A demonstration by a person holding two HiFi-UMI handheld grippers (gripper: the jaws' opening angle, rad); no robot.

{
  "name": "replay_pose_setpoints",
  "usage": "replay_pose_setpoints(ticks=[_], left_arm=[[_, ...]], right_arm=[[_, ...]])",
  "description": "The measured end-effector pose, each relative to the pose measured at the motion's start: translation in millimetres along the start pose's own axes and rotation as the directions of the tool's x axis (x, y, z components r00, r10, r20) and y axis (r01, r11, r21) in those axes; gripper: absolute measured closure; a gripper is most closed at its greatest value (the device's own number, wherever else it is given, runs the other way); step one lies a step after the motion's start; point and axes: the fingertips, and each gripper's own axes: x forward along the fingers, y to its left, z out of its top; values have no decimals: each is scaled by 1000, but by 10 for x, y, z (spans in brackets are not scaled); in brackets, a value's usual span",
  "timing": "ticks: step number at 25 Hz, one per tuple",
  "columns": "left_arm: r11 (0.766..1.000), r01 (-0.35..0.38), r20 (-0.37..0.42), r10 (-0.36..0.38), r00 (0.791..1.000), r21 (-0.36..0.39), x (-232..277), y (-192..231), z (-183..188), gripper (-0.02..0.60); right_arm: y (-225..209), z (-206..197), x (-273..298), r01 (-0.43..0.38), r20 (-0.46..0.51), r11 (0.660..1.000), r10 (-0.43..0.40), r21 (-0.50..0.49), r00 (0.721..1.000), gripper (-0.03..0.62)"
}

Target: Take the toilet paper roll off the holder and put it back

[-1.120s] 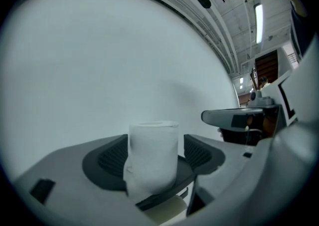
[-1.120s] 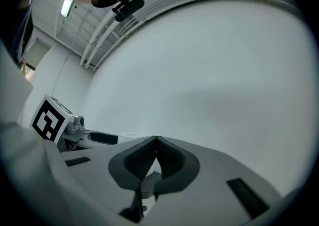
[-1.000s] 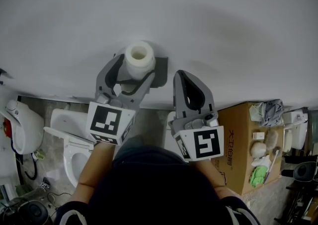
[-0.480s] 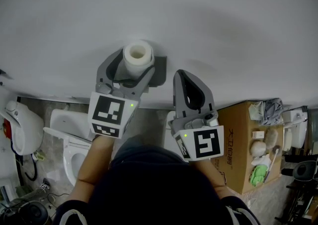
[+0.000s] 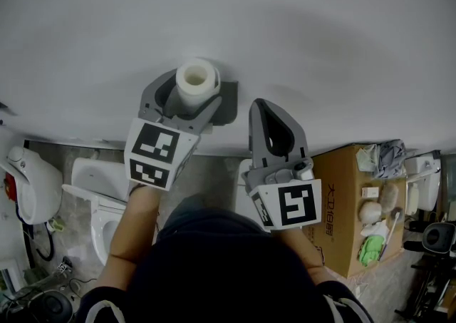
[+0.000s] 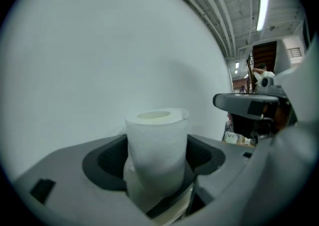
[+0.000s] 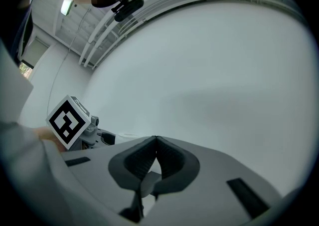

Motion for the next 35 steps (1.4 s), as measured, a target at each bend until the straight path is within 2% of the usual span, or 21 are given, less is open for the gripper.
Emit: replay_pose_setpoints(ticks=[5, 13, 19, 24, 35], left_arm=[[1000, 20, -32, -20, 999, 19, 23, -29, -26, 249], [1000, -9, -2, 9, 1000, -12, 4, 68, -15, 264], [998, -51, 55, 53, 997, -28, -97, 129, 105, 270], [995, -97, 78, 98, 992, -10, -218, 176, 189, 270], [982, -177, 127, 184, 975, -63, -598, 301, 294, 270]], right_arm=[[-1, -5, 23, 1, -3, 1000, -1, -1, 1000, 579], [-11, -27, 49, 2, -8, 1000, -2, -1, 1000, 579], [-6, -40, 18, 3, -11, 1000, -3, -1, 1000, 579], [-8, -40, 2, 1, -8, 1000, -1, 2, 1000, 579], [91, -9, -66, -12, 3, 1000, 12, 3, 1000, 579]])
